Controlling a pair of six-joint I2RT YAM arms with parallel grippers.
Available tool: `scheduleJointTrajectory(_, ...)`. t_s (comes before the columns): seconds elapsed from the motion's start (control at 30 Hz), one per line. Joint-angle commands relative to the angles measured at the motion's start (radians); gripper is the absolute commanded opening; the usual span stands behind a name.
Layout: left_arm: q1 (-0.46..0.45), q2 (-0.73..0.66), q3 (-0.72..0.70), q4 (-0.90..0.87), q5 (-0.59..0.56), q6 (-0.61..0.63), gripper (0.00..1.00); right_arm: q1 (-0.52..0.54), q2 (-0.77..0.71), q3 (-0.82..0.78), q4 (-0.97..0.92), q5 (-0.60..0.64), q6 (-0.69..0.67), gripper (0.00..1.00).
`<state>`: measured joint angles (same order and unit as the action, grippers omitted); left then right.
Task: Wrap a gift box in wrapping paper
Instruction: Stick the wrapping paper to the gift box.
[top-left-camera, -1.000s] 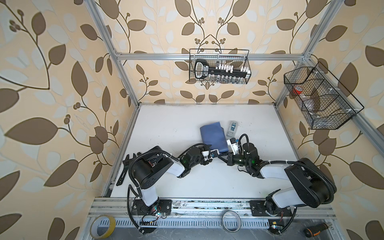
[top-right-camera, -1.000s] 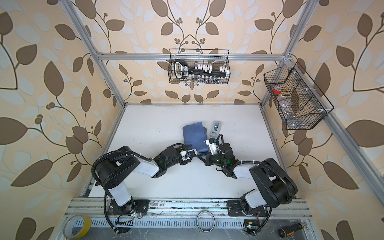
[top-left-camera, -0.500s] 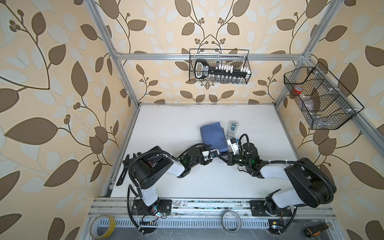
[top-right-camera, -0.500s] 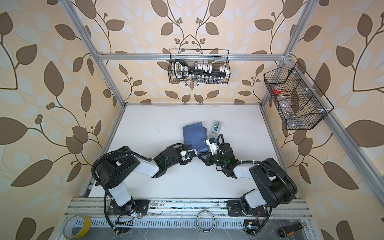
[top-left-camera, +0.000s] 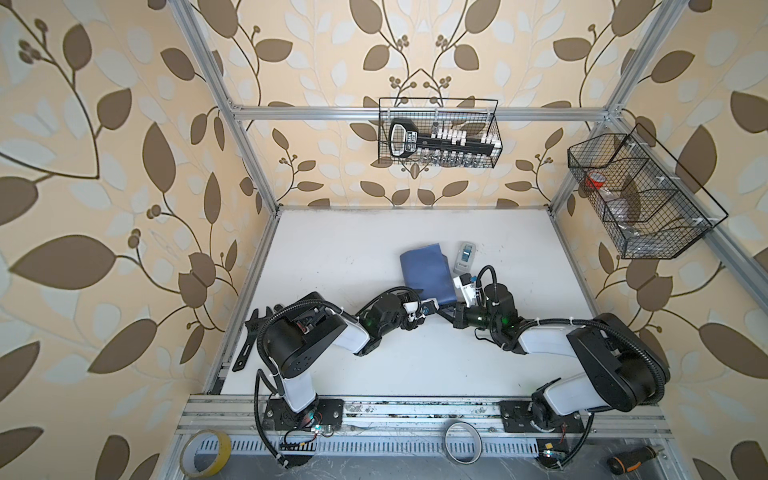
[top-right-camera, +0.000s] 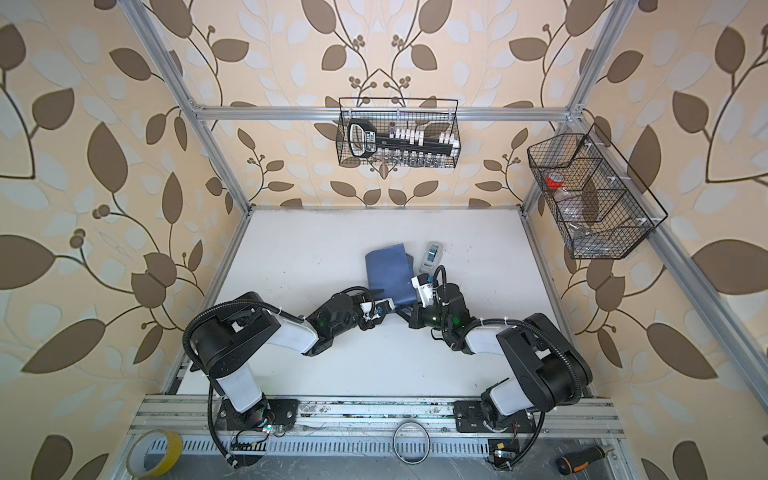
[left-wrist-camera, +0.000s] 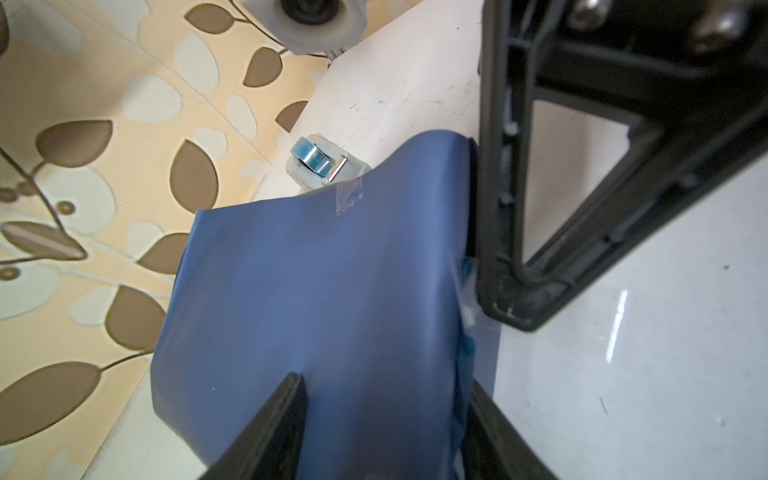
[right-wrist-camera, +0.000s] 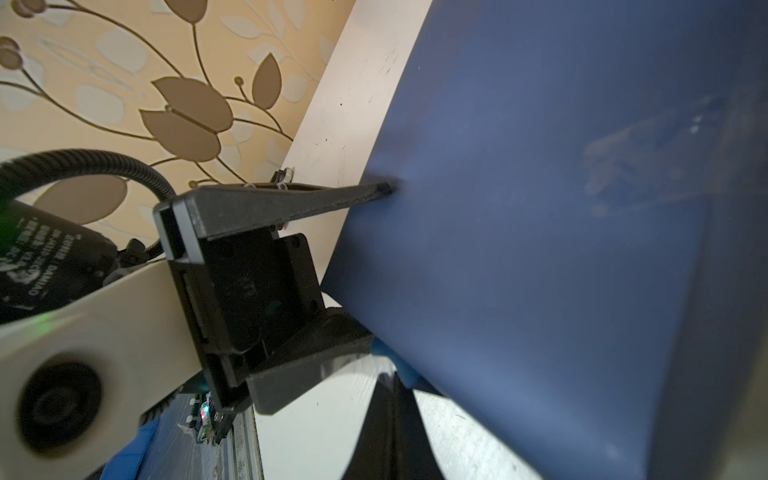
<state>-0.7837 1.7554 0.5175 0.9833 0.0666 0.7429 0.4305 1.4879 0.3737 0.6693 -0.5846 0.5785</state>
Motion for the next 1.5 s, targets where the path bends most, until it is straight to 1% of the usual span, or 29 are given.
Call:
scheduleJointTrajectory(0.0, 0.005, 0.014, -0.024, -0.066, 0.005, -0.012, 0.58, -0.005, 0.014, 0.030, -0.005, 0.012, -0.018, 0.00)
scheduleJointTrajectory(0.9, 0.004, 0.018, -0.023, -0.065, 0.006, -0.010, 0.58, -0.008, 0.031, 0.070, -0.038, 0.056, 0.009, 0.00)
scheduleJointTrajectory(1.2, 0.005, 0.016, -0.022, -0.064, 0.005, -0.010, 0.58, -0.009, 0.022, 0.068, -0.053, 0.069, 0.013, 0.08)
scheduleJointTrajectory(1.47, 0.004, 0.015, -0.024, -0.064, 0.005, -0.010, 0.58, -0.009, 0.028, 0.064, -0.052, 0.080, 0.023, 0.11)
